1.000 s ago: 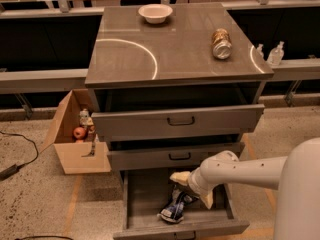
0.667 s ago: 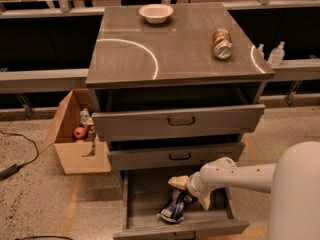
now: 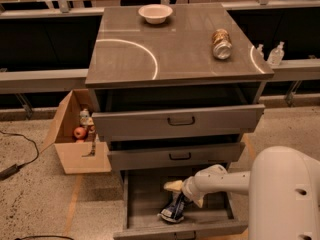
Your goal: Pick blue chip bag from bottom drawer and place on counter
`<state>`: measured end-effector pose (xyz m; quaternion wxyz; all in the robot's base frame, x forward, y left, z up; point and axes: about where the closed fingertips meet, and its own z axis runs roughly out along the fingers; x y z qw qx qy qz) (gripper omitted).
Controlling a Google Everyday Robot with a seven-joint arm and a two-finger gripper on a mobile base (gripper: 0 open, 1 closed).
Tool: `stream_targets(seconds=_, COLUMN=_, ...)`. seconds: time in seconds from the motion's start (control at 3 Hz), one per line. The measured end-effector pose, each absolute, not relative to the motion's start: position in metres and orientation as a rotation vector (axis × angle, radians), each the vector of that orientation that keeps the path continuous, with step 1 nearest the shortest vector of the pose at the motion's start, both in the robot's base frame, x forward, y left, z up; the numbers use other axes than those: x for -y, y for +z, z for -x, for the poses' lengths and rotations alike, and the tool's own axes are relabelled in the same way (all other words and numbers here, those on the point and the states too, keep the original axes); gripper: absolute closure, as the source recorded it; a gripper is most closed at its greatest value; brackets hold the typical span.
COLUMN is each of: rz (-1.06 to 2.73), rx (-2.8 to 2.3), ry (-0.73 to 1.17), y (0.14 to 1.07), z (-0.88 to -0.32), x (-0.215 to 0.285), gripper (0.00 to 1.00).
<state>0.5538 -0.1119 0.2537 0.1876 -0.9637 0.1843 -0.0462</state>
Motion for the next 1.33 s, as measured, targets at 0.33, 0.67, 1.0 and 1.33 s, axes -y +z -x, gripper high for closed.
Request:
stream_targets(seconds=0.33, rz=2.737, rx=-0.51, ry=-0.123, y=0.213, z=-0.564, x=0.1, gripper=0.0)
stream_targets(seconds=0.67, rz=2.762, rx=-0.545, ry=-0.056, y=0.17, z=-0.564, x=0.088, gripper=0.0)
stream_targets(seconds=1.0, rz=2.76, rx=-0.569, ry=0.001, y=0.143, z=-0.561, x=0.075, gripper=0.16)
stream_targets(seconds=1.33, rz=2.758, rx=-0.591, ry=0.038, y=0.129, z=-0.559, x=0.071, gripper=0.39)
